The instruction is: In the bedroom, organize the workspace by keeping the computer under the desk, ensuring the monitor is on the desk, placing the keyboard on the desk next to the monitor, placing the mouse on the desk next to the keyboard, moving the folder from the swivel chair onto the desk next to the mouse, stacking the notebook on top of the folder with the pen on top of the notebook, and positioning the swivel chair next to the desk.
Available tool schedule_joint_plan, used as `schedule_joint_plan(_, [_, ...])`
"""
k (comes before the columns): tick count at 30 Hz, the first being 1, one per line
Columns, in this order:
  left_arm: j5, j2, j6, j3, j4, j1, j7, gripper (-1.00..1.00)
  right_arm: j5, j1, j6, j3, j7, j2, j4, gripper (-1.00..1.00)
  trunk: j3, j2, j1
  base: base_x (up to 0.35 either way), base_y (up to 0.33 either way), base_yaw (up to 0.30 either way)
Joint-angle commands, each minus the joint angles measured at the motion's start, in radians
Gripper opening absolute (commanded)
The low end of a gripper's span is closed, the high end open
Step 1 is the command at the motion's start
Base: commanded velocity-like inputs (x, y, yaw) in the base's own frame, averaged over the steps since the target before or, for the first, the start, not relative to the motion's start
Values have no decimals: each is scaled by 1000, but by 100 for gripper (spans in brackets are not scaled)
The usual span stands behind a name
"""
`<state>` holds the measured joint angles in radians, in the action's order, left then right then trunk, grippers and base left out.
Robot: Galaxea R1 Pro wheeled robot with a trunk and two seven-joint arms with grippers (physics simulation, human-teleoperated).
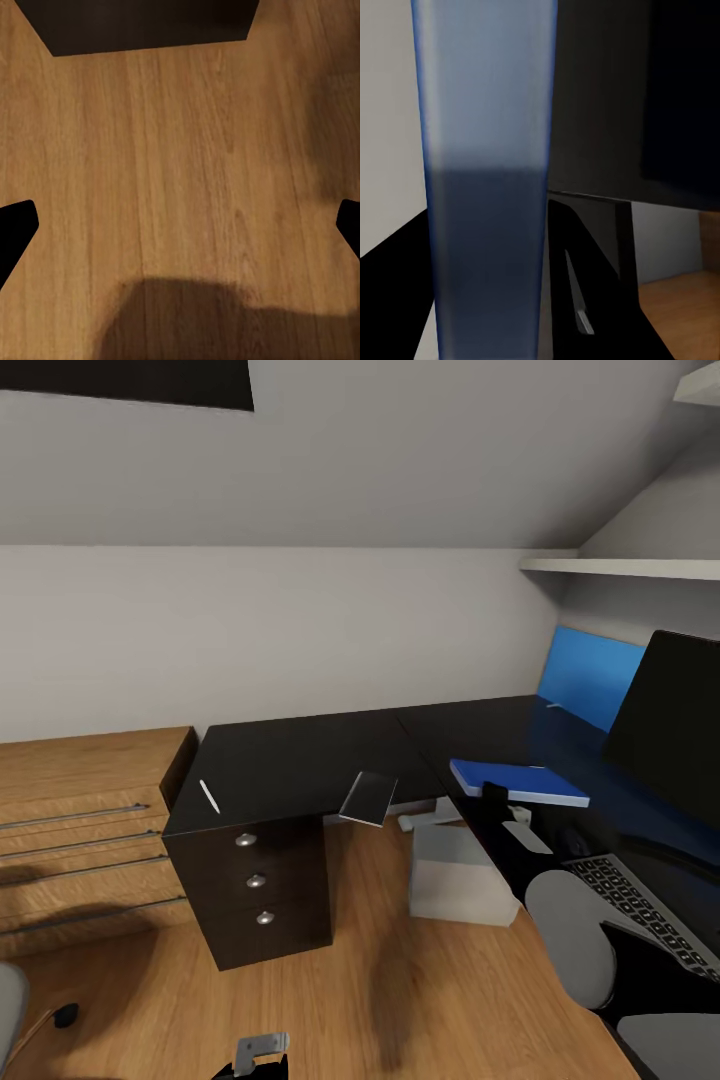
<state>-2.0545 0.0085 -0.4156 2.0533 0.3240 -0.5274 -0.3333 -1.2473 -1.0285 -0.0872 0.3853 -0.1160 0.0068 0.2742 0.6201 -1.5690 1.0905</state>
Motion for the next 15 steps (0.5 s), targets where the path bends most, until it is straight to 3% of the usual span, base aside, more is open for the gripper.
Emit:
schedule_joint_plan(1, [-5, 1, -6, 8, 4, -2, -6, 100, -11, -1, -3, 0, -6, -1, -1, -100, 1, -1, 0, 0, 0, -3])
schedule_joint_plan(15, [-5, 2, -5, 10, 4, -2, -7, 100, -8, -1, -6, 0, -1, -4, -1, -100, 1, -1, 0, 21, -19, 0])
